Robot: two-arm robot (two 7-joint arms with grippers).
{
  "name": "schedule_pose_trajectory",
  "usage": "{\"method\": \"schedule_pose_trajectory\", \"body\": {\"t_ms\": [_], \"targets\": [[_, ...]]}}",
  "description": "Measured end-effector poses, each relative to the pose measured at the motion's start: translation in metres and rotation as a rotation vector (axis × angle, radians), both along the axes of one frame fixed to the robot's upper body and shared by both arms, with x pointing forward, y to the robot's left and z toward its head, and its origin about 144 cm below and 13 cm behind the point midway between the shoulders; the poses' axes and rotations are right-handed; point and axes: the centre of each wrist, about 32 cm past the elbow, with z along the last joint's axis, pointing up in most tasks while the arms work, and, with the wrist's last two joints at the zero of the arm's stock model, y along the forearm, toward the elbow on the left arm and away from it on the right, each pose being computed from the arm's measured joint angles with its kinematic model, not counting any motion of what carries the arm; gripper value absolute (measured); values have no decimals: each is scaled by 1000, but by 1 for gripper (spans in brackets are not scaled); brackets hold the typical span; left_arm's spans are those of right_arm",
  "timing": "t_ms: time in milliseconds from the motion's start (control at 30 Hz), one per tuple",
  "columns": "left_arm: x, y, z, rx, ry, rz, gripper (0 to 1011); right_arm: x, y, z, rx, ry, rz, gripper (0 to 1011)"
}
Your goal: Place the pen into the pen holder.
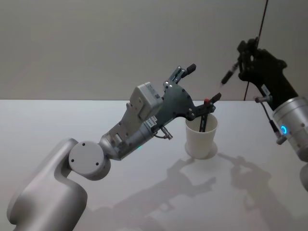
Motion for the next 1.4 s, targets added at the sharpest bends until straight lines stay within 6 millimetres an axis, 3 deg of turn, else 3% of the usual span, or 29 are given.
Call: {"method": "schedule_pose_trajectory", "body": {"t_ms": [533, 1400], "targets": [[0, 0, 0, 0, 0, 0, 1000, 6, -12, -14, -85, -11, -123, 146], [0, 0, 0, 0, 0, 0, 1000, 22, -16, -47, -111, 26, -37, 146]]}}
